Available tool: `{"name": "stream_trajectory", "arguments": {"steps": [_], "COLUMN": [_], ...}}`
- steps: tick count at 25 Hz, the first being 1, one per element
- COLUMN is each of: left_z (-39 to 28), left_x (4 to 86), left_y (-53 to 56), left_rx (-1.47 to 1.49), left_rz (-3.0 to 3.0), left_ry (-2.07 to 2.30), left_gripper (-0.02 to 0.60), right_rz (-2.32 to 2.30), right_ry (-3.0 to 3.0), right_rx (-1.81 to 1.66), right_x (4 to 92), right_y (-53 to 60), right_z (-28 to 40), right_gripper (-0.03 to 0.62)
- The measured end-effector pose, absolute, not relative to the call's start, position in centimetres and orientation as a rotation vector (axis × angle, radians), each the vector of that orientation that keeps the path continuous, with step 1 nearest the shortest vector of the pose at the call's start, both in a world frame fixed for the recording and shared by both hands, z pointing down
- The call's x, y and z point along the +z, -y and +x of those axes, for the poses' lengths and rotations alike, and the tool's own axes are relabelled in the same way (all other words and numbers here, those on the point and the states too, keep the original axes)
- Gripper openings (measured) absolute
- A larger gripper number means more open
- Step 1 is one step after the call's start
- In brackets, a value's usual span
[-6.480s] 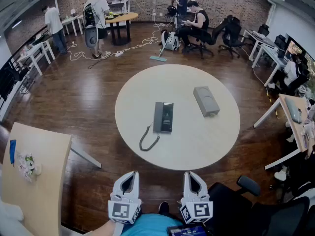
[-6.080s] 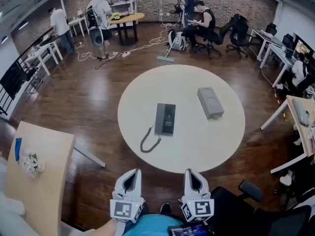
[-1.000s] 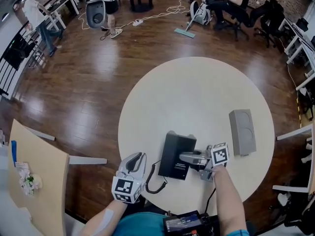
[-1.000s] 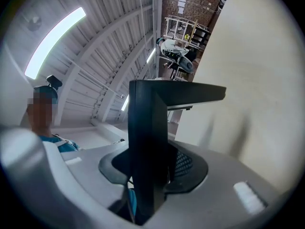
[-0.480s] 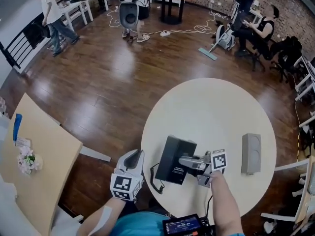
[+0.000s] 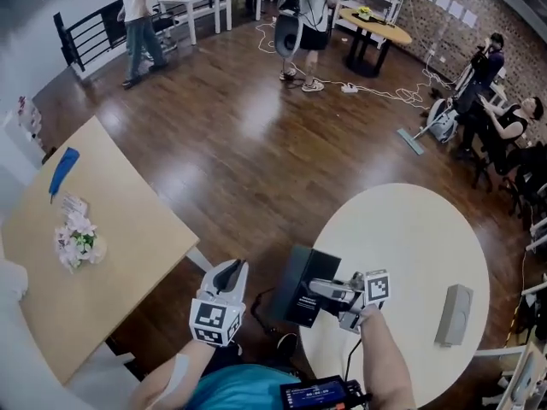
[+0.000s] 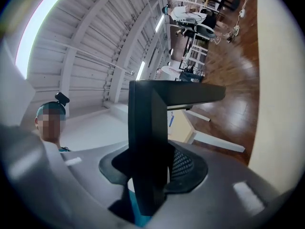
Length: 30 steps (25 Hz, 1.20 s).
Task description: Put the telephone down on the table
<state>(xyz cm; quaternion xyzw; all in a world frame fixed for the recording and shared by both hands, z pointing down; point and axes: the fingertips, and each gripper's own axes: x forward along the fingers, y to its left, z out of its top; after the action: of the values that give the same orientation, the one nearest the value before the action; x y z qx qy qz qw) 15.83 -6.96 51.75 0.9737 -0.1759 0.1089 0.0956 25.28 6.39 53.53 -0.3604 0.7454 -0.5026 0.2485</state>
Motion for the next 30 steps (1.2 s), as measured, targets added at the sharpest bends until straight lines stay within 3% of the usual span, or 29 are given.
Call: {"name": "stream_trajectory", "arguments": {"steps": [18, 30], "left_z": [-8.7, -16.6], "left_x": [52.7, 54.7], "left_y": [26.5, 31.2], "left_rx": [0.283, 0.314], "left_rz": [2.693, 2.512], "left_ry": [1.090, 1.351], "left_gripper": [0.046, 0.043], "right_rz": [-0.581, -0.199], "right_ry": [-2.270, -2.446], "right_rx": [-1.514, -1.691], "right_x": [50.8, 52.3], "right_y": [17.0, 27.6], "right_z": [8.0, -0.2], "right_gripper": [0.149, 0.149]}}
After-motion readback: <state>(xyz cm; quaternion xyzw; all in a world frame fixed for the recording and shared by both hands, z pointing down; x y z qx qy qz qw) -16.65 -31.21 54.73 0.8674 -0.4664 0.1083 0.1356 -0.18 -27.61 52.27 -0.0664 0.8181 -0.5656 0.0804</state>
